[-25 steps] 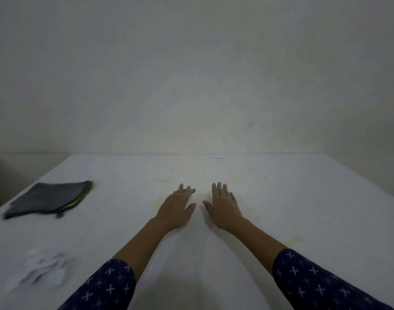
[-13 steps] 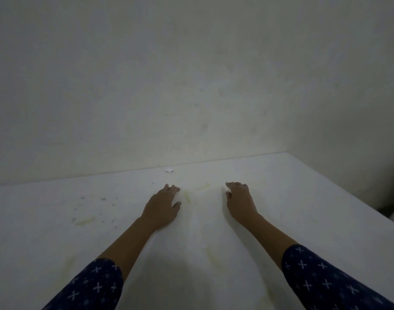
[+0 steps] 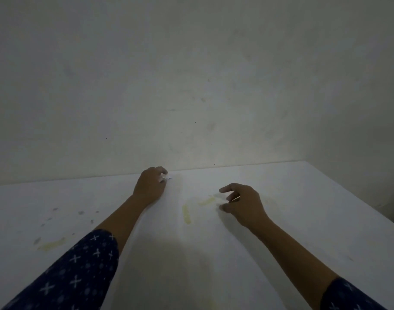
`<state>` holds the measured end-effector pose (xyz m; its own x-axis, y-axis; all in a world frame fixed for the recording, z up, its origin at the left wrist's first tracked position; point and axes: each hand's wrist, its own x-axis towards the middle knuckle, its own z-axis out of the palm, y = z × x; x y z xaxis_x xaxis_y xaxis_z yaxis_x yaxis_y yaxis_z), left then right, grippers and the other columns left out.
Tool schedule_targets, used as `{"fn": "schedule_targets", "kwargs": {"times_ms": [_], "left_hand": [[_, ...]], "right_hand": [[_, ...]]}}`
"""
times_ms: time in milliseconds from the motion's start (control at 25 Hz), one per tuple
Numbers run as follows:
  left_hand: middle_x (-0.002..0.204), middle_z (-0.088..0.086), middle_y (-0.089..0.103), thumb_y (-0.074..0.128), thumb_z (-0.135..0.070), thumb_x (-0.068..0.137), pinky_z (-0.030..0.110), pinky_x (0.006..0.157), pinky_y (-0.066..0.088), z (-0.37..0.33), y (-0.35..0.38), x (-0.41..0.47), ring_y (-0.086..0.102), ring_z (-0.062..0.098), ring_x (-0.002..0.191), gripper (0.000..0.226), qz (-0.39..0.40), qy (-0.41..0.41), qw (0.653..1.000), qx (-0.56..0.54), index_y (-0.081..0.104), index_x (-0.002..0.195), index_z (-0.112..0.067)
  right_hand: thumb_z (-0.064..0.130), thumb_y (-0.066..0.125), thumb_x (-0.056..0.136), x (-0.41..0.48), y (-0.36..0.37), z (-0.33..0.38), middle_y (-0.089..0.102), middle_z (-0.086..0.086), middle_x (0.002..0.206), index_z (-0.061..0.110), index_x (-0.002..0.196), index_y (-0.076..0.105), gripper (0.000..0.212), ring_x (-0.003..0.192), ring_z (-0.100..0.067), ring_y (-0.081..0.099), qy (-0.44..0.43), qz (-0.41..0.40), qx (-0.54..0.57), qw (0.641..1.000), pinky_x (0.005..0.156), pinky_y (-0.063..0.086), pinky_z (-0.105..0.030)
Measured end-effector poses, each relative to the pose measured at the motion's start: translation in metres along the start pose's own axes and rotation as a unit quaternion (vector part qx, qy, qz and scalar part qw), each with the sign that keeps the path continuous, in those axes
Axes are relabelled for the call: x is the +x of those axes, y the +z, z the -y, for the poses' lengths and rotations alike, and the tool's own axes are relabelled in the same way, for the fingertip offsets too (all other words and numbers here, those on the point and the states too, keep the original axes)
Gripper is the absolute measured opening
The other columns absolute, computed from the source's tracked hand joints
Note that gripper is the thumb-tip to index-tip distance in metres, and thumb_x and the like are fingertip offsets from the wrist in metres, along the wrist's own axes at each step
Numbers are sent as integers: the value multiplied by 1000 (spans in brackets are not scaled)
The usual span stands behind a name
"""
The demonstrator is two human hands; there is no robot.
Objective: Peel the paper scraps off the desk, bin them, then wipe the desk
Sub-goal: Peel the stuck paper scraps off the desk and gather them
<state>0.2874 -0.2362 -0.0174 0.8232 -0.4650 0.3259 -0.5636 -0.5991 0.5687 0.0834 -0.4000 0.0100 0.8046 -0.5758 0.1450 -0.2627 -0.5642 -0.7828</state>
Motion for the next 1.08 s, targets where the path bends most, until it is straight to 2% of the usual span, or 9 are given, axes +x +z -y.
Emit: {"fn": "schedule_targets", "kwargs": {"times_ms": [120,200,280,360,480,560,680,880,1080], "left_hand": [[89,9,60,67,-27,80,36,79,47,-4,11,9,53,24,91,23,-2,-5,1000,7,66,92,-8],[86,11,59,64,-20,81,36,70,48,-5,16,14,55,27,89,15,-22,-2,1000,19,67,83,-6],[85,15,58,53,-6,82,32,62,40,-7,16,16,56,30,83,15,-45,-8,999,28,67,77,-2],[85,15,59,51,-3,82,29,63,38,-8,12,11,56,28,79,17,-61,-8,998,15,68,79,-1],[68,8,60,64,0,75,27,66,45,-13,-5,-4,60,25,72,8,-69,-29,994,-79,64,80,-6],[59,7,59,70,2,70,26,59,47,-21,-22,-19,62,17,58,18,-60,-52,986,-145,57,73,-9],[56,9,62,70,4,71,17,45,47,-34,-51,-52,58,3,40,13,-39,-65,977,-201,60,70,-4],[66,8,67,71,-5,76,11,43,44,-41,-104,-121,61,4,43,4,-36,-89,967,-235,68,76,-2],[64,6,68,72,-7,75,14,44,45,-25,-160,-211,62,6,48,5,-20,-101,972,-213,71,77,-2]], "right_hand": [[0,77,69,0,5,7,57,1,68,14,94,68,30,58,-8,53,2,6,30,1000,52,39,-5],[2,77,69,-1,13,9,58,1,67,17,95,67,32,57,-5,52,-2,0,26,1000,53,39,-4],[3,76,70,-4,18,10,58,1,64,19,95,66,31,53,-4,52,-4,-3,32,999,52,40,-4],[4,76,71,-7,19,12,60,0,59,16,91,67,26,48,-1,53,-6,0,46,999,52,41,-4],[1,76,69,-17,20,21,63,-6,58,10,79,67,16,46,-2,56,3,-12,73,997,51,43,-7],[-1,75,68,-29,20,32,66,-12,63,6,77,66,15,50,-11,60,12,-17,105,994,53,46,-13],[-2,74,68,-54,21,50,67,-12,65,4,80,66,16,53,-17,62,14,-9,162,987,56,49,-18],[-8,67,73,-114,37,83,67,-11,65,5,84,70,17,62,-19,64,28,37,277,960,66,57,-27],[-3,65,75,-175,72,123,66,-7,67,7,87,69,16,63,-18,63,16,130,273,953,76,58,-38]]}}
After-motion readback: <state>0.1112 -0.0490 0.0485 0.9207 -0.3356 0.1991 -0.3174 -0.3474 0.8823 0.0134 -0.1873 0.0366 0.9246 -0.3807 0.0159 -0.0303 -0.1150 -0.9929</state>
